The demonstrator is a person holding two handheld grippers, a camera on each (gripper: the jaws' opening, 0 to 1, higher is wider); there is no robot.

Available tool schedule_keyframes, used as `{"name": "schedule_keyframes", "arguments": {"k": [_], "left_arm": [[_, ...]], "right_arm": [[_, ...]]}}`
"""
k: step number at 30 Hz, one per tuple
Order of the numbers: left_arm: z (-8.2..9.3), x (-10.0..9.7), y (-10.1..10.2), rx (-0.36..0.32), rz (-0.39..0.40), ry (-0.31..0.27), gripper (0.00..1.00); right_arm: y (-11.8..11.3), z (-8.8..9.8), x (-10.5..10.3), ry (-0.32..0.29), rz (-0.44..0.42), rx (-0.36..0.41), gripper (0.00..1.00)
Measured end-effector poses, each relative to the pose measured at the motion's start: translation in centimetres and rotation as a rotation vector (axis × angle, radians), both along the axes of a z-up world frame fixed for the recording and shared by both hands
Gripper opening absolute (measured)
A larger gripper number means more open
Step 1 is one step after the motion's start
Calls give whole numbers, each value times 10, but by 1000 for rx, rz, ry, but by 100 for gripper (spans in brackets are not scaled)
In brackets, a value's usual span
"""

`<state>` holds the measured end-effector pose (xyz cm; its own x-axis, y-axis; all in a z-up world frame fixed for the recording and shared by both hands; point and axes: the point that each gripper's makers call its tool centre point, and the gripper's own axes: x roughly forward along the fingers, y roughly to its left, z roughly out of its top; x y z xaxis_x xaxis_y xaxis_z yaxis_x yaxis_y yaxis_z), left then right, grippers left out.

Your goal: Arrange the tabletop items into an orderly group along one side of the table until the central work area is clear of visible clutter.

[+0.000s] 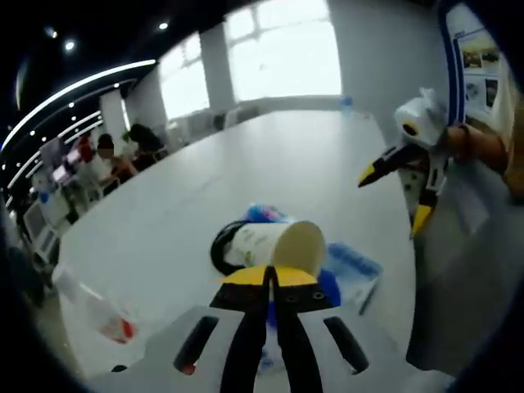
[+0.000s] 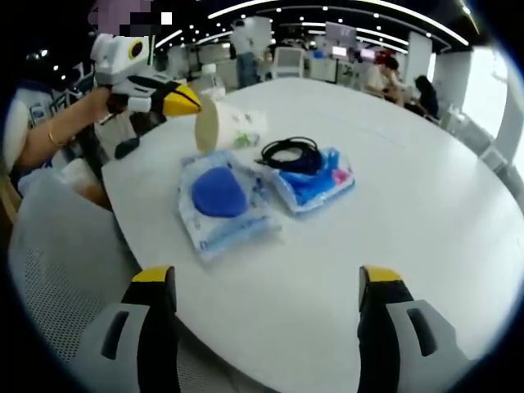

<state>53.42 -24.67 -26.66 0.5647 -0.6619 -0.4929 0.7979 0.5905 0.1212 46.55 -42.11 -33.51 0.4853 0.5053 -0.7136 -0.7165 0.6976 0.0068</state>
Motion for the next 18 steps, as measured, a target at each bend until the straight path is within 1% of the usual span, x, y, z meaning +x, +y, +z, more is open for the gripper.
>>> {"name": "schedule_keyframes", "arguments": {"k": [4, 6, 9, 10, 13, 18], "left_arm": [[3, -5, -7, -3, -30, -3, 0], [4, -6, -8, -1, -34, -4, 0], [7, -8, -13, -19, -41, -4, 0], [8, -9, -14, -22, -42, -5, 0], [6, -11, -18, -14, -52, -3, 0], [6, -14, -20, -15, -61, -2, 0]], "right_arm": [[1, 1, 0, 0, -2, 8, 91], [0, 0, 0, 4, -4, 6, 91], [0, 0, -1, 7, -4, 7, 91], [0, -1, -2, 17, -7, 6, 91], [-1, -2, -2, 19, -7, 3, 91], [4, 3, -1, 15, -5, 42, 90]]}}
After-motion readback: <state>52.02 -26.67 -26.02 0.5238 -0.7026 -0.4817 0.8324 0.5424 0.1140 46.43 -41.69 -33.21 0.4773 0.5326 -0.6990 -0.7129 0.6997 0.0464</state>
